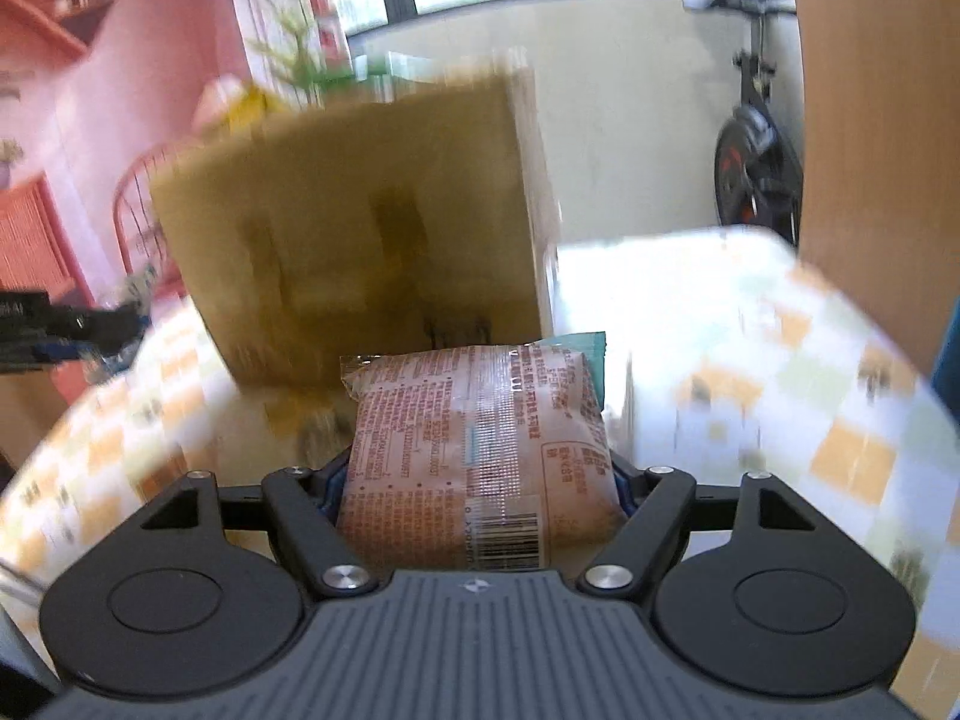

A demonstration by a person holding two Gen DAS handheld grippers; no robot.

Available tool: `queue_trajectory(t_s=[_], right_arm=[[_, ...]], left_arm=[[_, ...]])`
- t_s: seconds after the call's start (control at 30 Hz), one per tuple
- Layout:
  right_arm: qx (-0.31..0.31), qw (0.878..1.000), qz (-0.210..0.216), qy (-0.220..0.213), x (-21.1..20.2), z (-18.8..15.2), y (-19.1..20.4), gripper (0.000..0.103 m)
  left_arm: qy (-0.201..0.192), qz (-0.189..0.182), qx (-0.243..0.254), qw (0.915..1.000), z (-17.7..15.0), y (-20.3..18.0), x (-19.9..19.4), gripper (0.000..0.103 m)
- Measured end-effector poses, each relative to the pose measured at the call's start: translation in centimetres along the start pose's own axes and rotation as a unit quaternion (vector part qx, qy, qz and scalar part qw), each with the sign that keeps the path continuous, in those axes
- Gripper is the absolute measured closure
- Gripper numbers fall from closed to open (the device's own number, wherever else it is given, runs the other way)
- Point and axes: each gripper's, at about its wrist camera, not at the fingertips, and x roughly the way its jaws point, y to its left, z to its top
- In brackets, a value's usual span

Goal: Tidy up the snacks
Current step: 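Carry both packs over the box and open both tools to drop them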

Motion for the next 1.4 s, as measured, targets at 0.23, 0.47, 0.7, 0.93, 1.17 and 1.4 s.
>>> queue_trajectory(t_s=[0.23, 0.47, 0.7, 0.93, 1.17, 1.4], right_arm=[[-0.038, 0.995, 0.033, -0.085, -2.3, 9.2, 1.5, 0.026], [-0.085, 0.988, 0.047, -0.121, 0.8, 17.3, 2.8, 0.027], [-0.077, 0.99, 0.062, -0.102, 8.3, 23.1, 3.2, 0.027], [-0.004, 0.996, 0.077, -0.053, 14.6, 25.6, 1.7, 0.026], [0.025, 0.996, 0.078, -0.026, 16.3, 26.1, 0.6, 0.004], [0.037, 0.996, 0.071, -0.046, 13.7, 25.6, 0.1, 0.004]], left_arm=[[-0.041, -0.051, 0.009, 0.9978, 7.6, -1.3, 1.6, 0.054], [-0.022, -0.036, 0.018, 0.9989, 11.7, -1.8, 7.6, 0.054], [0.009, -0.028, 0.041, 0.9987, 12.3, -0.8, 11.0, 0.054], [0.004, -0.029, 0.011, 0.9995, 12.1, 1.2, 11.5, 0.032], [-0.013, -0.022, 0.009, 0.9996, 12.3, 1.2, 10.1, 0.028], [-0.021, -0.019, 0.008, 0.9996, 12.5, 1.0, 7.8, 0.028]])
